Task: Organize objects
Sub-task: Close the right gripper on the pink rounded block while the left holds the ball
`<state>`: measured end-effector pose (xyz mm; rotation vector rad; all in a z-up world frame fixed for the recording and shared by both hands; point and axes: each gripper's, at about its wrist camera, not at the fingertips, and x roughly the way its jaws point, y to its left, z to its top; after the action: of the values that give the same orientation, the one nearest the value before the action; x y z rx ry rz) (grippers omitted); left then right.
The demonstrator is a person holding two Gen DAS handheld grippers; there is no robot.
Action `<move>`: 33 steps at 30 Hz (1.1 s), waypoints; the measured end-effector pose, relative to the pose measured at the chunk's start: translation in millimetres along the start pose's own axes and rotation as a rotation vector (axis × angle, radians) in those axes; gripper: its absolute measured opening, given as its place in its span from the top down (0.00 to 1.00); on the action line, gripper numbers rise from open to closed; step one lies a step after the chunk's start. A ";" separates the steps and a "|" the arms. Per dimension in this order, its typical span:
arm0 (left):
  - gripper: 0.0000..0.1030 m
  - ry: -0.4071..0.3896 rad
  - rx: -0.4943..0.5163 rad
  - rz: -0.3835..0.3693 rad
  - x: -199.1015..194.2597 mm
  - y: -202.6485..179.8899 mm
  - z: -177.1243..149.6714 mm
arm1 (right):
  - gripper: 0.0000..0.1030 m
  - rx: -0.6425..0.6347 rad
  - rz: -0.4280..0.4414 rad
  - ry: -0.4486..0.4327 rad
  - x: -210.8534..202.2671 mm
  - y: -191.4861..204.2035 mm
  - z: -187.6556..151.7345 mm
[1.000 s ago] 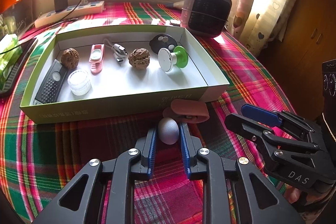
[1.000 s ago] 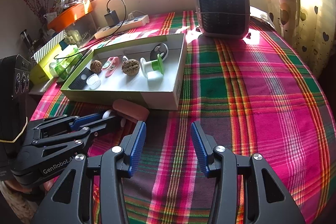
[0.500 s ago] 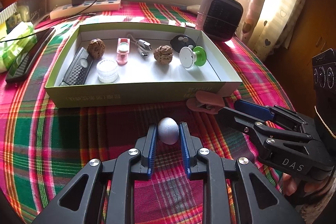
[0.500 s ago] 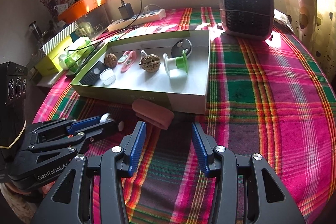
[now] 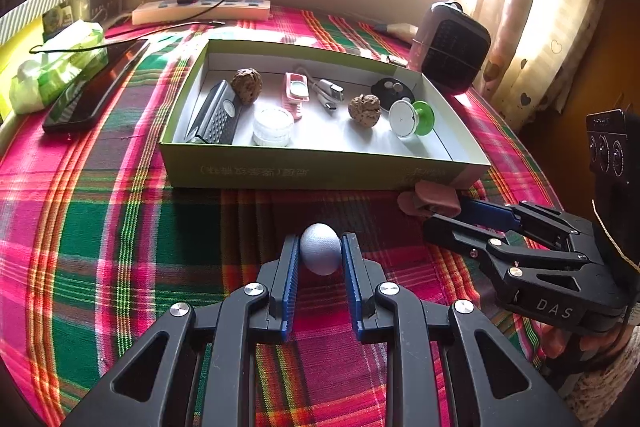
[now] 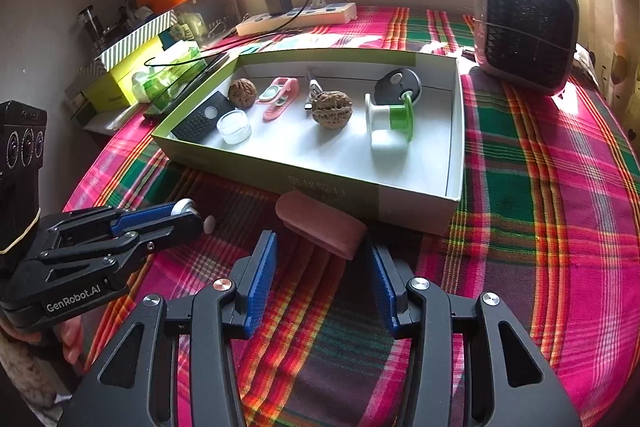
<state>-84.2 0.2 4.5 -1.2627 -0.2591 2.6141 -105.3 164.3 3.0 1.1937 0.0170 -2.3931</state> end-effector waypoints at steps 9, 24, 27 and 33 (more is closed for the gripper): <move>0.81 -0.007 -0.022 0.011 -2.5 10.4 0.5 | 0.55 -0.035 0.086 0.028 -1.0 18.3 -4.7; 0.81 -0.008 -0.019 0.014 -2.0 11.4 0.7 | 0.55 -0.138 -0.048 0.017 9.9 23.6 3.1; 0.80 -0.007 -0.021 0.013 -1.6 11.5 0.7 | 0.55 -0.135 -0.053 0.016 13.4 24.2 5.9; 0.80 -0.008 -0.016 0.014 -1.1 11.3 1.8 | 0.55 -0.111 -0.059 0.010 15.6 23.7 8.9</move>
<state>-86.3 -11.1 3.5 -1.2635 -0.2746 2.6348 -110.4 135.0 1.2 1.1695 0.1883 -2.4030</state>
